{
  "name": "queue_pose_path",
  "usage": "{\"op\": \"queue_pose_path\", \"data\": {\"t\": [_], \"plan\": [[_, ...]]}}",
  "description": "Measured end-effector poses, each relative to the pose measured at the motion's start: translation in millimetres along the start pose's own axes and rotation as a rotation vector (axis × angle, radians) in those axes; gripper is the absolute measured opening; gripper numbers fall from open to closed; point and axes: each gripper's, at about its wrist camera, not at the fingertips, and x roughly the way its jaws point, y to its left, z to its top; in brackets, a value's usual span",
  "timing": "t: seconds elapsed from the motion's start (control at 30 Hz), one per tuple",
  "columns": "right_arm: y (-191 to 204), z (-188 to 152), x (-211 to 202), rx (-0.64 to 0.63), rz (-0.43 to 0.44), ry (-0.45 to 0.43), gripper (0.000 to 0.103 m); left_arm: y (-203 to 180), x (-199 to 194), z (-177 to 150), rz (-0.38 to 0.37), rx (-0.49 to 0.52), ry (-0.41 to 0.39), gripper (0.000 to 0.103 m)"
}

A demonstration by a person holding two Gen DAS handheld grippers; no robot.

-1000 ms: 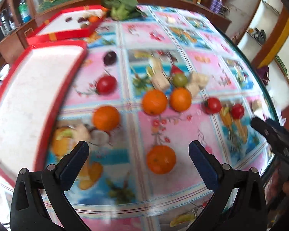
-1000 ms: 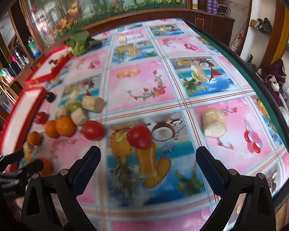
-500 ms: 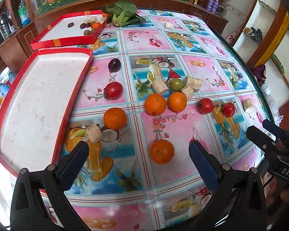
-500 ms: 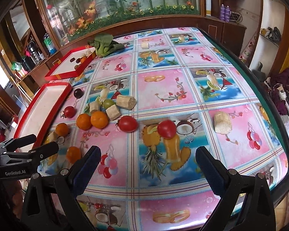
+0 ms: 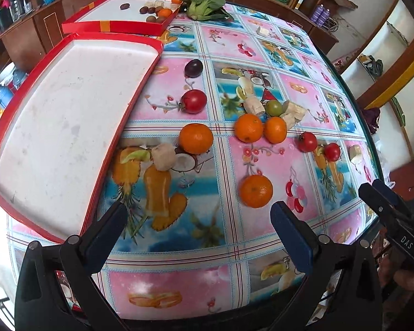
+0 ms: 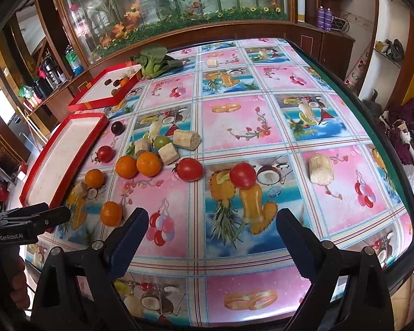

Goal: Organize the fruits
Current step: 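Grasp an orange with the left tool while the right tool grasps a beige cylinder piece, then carry both items over the large white tray while the right tool releases the beige piece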

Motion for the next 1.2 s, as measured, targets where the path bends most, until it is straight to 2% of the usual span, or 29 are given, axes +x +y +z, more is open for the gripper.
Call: {"op": "queue_pose_path", "data": {"t": [0.13, 0.33, 0.6, 0.73, 0.8, 0.87, 1.0, 1.03, 1.07, 1.13, 1.2], "plan": [[-3, -2, 1, 0.008, 0.016, 0.014, 0.087, -13, 2, 0, -0.028, 0.051, 0.007, 0.103], [-32, -1, -1, 0.082, -0.009, 0.020, 0.081, -36, 7, 0, -0.060, 0.143, 0.014, 0.103], [-81, 13, 4, 0.141, -0.102, 0.007, 0.075, -54, 34, 3, -0.047, 0.217, 0.053, 0.092], [-112, 31, 22, 0.172, -0.176, 0.034, 0.065, -60, 48, 5, -0.043, 0.239, 0.074, 0.079], [-124, 37, 34, 0.183, -0.198, 0.067, 0.061, -60, 53, 4, -0.040, 0.246, 0.089, 0.077], [-134, 41, 46, 0.193, -0.195, 0.100, 0.052, -61, 58, 3, -0.039, 0.246, 0.103, 0.071], [-141, 41, 63, 0.203, -0.185, 0.151, 0.046, -61, 61, 2, -0.033, 0.257, 0.099, 0.063], [-141, 41, 67, 0.200, -0.186, 0.161, 0.045, -61, 60, 3, -0.038, 0.256, 0.097, 0.057], [-140, 41, 70, 0.197, -0.185, 0.169, 0.039, -61, 60, 4, -0.040, 0.255, 0.095, 0.049], [-138, 41, 73, 0.186, -0.193, 0.172, 0.037, -59, 59, 7, -0.052, 0.247, 0.094, 0.038], [-134, 43, 74, 0.165, -0.202, 0.176, 0.037, -58, 59, 9, -0.083, 0.234, 0.103, 0.033]]}}
